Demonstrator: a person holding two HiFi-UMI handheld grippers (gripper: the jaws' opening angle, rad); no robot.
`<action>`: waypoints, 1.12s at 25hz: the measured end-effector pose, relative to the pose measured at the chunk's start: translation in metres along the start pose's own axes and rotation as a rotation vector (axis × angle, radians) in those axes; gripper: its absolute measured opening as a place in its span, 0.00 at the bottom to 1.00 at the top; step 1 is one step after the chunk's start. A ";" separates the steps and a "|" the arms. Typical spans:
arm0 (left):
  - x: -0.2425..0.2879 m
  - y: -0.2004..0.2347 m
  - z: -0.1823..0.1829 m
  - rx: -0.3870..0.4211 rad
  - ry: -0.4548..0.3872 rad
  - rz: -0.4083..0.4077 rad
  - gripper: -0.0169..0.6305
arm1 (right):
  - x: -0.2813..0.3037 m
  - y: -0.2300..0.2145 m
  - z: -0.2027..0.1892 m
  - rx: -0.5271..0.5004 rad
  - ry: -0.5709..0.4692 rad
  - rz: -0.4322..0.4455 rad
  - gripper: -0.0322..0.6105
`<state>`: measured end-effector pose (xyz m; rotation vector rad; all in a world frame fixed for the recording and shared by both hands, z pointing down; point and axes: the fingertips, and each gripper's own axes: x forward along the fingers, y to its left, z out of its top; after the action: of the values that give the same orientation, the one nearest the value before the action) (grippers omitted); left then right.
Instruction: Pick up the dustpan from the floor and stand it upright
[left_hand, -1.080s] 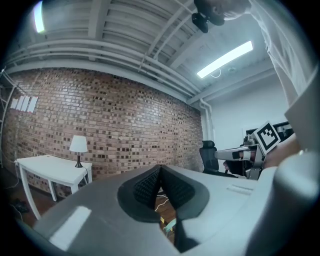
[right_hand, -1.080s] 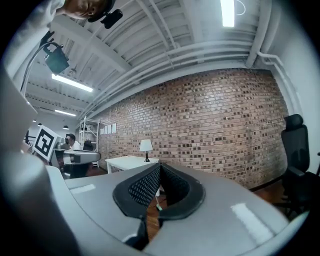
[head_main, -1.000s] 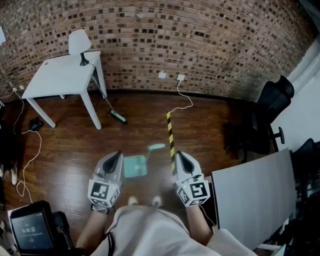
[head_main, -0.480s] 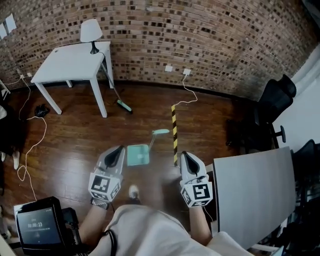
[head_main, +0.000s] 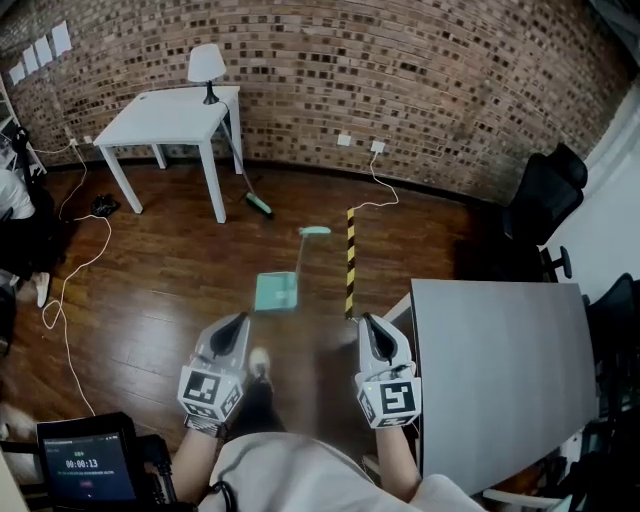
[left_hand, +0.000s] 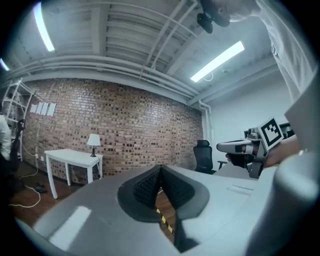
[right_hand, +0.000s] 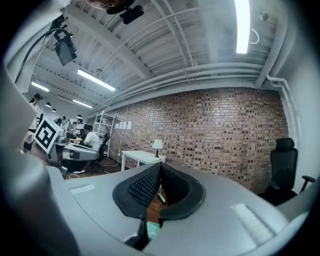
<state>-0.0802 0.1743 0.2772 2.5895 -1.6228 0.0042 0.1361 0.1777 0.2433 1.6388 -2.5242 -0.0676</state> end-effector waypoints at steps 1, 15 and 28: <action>-0.016 -0.010 -0.003 -0.007 0.008 0.006 0.03 | -0.016 0.003 -0.005 0.009 0.015 0.001 0.07; -0.130 -0.032 0.002 -0.003 0.030 0.001 0.03 | -0.117 0.052 0.005 0.090 0.009 -0.053 0.07; -0.124 -0.016 0.018 0.035 0.015 -0.067 0.03 | -0.107 0.072 0.013 0.036 0.031 -0.131 0.07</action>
<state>-0.1209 0.2918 0.2519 2.6621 -1.5439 0.0473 0.1123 0.3038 0.2294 1.8031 -2.4068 -0.0099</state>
